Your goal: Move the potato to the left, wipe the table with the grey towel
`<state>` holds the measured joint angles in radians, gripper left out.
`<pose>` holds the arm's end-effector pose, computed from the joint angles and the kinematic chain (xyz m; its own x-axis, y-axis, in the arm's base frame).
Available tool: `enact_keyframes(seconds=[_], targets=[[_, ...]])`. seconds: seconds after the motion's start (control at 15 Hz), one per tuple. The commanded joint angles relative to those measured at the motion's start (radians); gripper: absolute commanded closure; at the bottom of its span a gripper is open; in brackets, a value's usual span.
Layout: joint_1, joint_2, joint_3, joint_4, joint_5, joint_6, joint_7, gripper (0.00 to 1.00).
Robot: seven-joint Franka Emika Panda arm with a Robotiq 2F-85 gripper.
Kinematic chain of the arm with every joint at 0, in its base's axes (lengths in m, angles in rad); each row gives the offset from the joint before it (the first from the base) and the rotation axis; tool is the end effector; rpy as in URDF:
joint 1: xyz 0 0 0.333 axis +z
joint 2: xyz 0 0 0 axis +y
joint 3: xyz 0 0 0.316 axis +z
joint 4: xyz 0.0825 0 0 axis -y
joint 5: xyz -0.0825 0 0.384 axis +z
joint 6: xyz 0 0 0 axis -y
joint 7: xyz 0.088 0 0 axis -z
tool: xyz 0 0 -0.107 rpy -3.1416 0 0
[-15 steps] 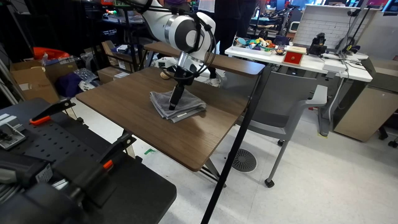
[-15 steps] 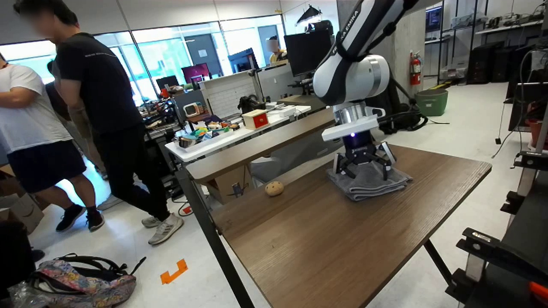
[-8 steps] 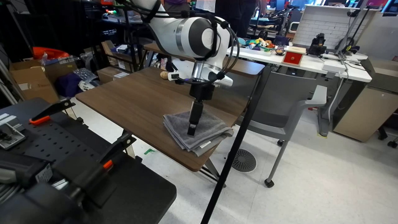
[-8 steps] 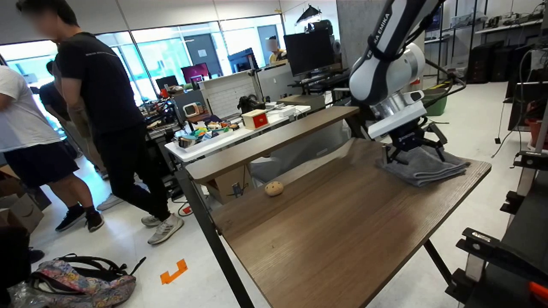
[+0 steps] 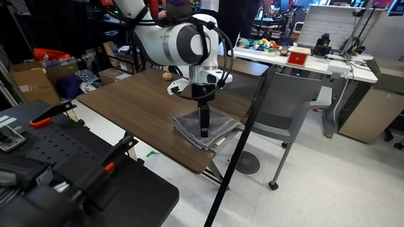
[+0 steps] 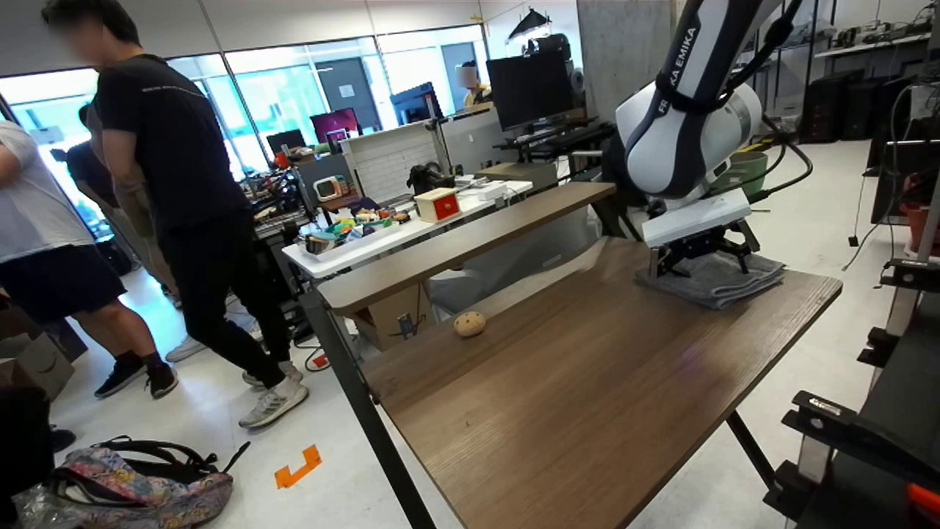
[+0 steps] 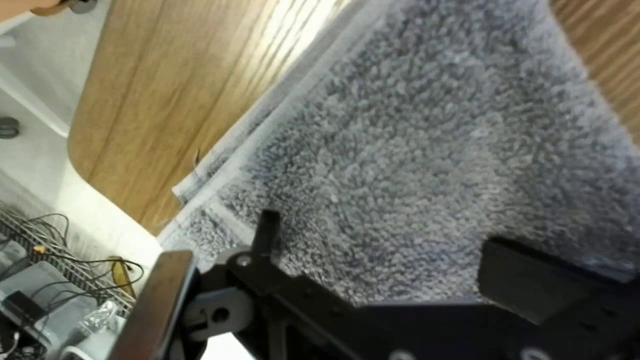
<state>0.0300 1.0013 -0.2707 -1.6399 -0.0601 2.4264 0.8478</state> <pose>0.6230 -0.1445 0.0320 0.5966 -0.8006 0.0564 -0.7704 -0.5516 0.3196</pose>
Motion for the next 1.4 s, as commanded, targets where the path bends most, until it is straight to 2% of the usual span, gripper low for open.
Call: enact_keyframes(seconds=[0.0,0.2,0.4,0.6,0.93,1.13,1.2,1.33], targets=[[0.078,-0.057,0.018,-0.152,-0.017,0.199,-0.028,0.00],[0.149,-0.097,0.049,-0.256,-0.011,0.350,-0.079,0.00],[0.187,-0.122,0.109,-0.315,0.013,0.411,-0.155,0.00],[0.182,-0.132,0.194,-0.326,0.047,0.369,-0.242,0.00],[0.184,-0.124,0.291,-0.323,0.114,0.295,-0.368,0.00],[0.221,-0.107,0.294,-0.308,0.129,0.264,-0.388,0.00],[0.245,-0.111,0.269,-0.299,0.112,0.235,-0.382,0.00],[0.236,-0.137,0.267,-0.300,0.128,0.256,-0.379,0.00]])
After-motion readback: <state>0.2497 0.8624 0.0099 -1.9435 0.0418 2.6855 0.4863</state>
